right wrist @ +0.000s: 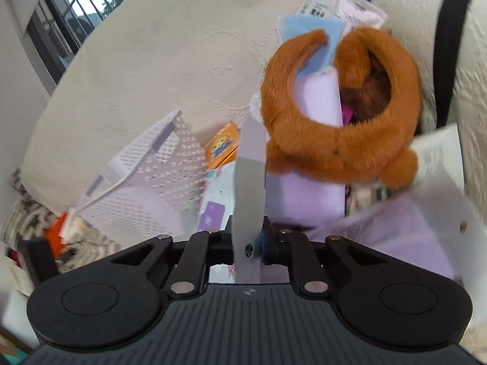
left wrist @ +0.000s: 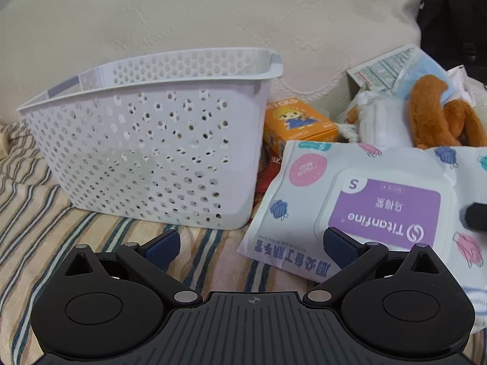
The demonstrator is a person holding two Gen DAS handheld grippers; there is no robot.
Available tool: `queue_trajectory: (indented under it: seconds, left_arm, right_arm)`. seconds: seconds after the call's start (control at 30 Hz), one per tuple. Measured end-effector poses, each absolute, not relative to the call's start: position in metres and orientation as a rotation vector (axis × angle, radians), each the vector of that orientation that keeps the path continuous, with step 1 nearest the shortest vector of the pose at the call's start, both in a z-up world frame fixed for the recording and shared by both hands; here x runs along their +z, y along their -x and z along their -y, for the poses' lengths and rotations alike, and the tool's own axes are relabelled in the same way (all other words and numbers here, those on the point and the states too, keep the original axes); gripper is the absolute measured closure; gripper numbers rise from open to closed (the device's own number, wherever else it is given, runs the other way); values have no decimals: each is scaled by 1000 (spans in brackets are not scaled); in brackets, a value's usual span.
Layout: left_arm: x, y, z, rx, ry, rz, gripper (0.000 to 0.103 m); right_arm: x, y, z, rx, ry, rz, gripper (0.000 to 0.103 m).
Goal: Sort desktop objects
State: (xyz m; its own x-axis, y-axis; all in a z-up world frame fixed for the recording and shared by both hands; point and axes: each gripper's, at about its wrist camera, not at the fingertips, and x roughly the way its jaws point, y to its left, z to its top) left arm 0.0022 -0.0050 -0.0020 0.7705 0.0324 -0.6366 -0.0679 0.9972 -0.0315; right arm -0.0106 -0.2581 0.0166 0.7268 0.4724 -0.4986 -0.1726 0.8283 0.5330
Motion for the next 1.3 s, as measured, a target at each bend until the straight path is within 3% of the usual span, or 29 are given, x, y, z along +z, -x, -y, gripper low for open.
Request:
queue_trajectory:
  seconds: [0.17,0.4,0.97,1.27,1.3]
  left_arm:
    - [-1,-2,4,35,72,-692,0]
    - [-4,-3,11,-18,98,-692,0]
    - [-18,-53,19,9,-3,-718,0]
    - [-32,-82,-14,-110,209,-813,0]
    - [-32,-81,-19,-152,267,-835,5]
  right_arm:
    - [28,38,277,354,-472,-644,89]
    - [33,73,279,179,-221,-607,87]
    - [16,46,280,59,-54,-610,85]
    - [16,46,279,55,-48,-622,84]
    - [16,46,279,55,-49,-623,84]
